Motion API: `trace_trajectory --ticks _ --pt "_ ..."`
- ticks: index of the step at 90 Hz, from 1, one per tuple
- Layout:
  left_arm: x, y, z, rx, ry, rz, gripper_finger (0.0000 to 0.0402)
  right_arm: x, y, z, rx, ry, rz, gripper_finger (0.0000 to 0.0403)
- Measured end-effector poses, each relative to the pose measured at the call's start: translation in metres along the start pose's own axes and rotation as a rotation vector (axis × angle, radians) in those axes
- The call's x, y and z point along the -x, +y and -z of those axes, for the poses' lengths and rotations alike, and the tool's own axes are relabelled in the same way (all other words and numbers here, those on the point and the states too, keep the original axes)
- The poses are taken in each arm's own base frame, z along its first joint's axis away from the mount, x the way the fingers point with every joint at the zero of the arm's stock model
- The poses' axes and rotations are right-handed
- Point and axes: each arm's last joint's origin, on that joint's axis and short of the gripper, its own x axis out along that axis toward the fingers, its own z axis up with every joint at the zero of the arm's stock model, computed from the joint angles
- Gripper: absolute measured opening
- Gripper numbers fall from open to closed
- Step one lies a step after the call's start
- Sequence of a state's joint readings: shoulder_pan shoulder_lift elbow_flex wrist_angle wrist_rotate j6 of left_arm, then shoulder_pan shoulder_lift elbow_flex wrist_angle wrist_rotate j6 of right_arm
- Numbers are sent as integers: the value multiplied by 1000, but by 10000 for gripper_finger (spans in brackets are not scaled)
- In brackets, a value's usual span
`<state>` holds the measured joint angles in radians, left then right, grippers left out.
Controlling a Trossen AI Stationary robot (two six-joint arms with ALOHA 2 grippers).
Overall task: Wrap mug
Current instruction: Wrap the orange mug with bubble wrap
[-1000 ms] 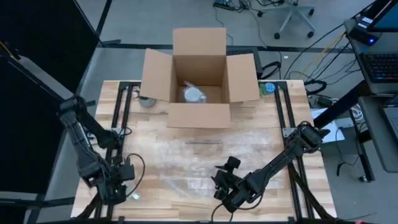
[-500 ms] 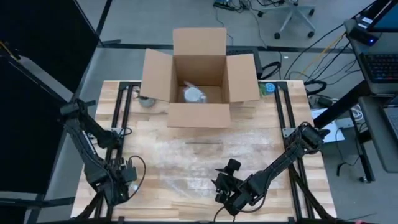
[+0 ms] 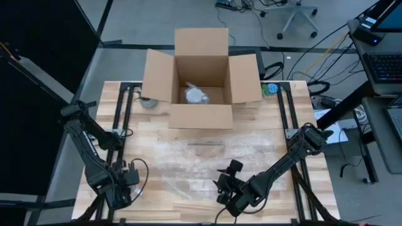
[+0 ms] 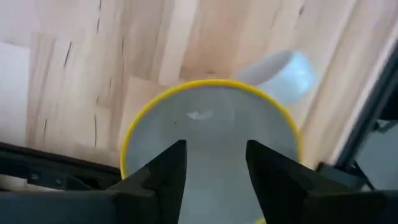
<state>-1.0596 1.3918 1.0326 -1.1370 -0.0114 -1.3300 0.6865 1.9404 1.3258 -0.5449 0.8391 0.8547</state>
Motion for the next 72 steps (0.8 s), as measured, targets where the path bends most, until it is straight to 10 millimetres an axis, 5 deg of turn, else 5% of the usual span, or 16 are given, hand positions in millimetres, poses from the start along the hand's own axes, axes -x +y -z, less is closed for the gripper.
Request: trace_trajectory --ticks 27,72 --pt "41 13 0 7 -48 -168 154 0 0 0 -1 -2 -3 212" --pt "-4 40 1 38 -54 -17 154 0 1 -1 -11 -7 -10 212"
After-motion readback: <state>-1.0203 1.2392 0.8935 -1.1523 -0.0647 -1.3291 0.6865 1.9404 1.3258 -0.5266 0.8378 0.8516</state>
